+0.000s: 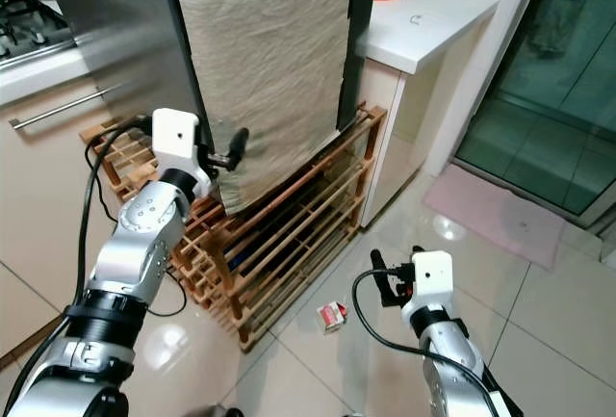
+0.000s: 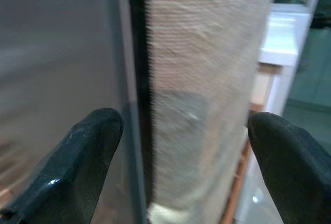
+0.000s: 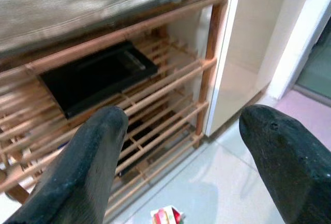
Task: Restocking fridge
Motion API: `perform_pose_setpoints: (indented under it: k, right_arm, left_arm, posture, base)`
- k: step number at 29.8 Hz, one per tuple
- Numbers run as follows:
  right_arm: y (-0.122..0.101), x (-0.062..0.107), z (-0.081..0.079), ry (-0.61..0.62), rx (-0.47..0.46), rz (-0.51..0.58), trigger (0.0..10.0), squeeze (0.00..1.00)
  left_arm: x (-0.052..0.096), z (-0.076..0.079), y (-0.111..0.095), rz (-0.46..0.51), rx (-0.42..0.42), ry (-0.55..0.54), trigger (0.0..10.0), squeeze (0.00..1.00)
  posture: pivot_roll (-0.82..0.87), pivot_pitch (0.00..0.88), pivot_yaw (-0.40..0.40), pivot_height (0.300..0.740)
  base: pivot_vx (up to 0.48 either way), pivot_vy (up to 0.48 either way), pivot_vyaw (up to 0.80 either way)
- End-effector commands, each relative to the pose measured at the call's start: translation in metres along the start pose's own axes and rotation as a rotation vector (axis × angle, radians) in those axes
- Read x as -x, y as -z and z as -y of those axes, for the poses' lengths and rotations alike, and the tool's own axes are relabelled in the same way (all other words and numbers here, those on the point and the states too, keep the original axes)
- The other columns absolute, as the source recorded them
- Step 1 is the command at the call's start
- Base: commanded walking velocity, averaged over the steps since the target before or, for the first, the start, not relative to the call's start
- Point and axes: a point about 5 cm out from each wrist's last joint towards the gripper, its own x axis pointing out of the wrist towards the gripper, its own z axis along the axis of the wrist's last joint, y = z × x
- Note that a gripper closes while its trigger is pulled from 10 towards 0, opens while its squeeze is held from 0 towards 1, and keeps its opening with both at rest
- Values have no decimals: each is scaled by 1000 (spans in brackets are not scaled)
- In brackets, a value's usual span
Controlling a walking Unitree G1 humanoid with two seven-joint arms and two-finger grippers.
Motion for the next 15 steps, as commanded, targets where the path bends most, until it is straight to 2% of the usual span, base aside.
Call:
perform_pose_setpoints:
  k: [1, 4, 8, 15]
  right_arm:
    - [4, -2, 8, 14, -3, -1, 10000, 0]
    - [7, -3, 9, 15, -4, -12, 10000, 0]
    - [14, -6, 11, 9, -5, -31, 10000, 0]
    - [25, -6, 17, 17, -11, -72, 10000, 0]
  left_arm:
    - [-3, -1, -5, 17, -9, -18, 10000, 0]
    - [-3, 0, -6, 18, -7, -16, 10000, 0]
    - [-8, 8, -8, 24, 14, 12, 10000, 0]
    - [-11, 10, -17, 47, 21, 30, 10000, 0]
  posture:
    - [38, 0, 8, 740]
    - [38, 0, 6, 740]
    - [36, 0, 8, 740]
    - [31, 0, 11, 740]
  base:
    - [0, 0, 0]
    - [0, 0, 0]
    - [0, 0, 0]
    - [0, 0, 0]
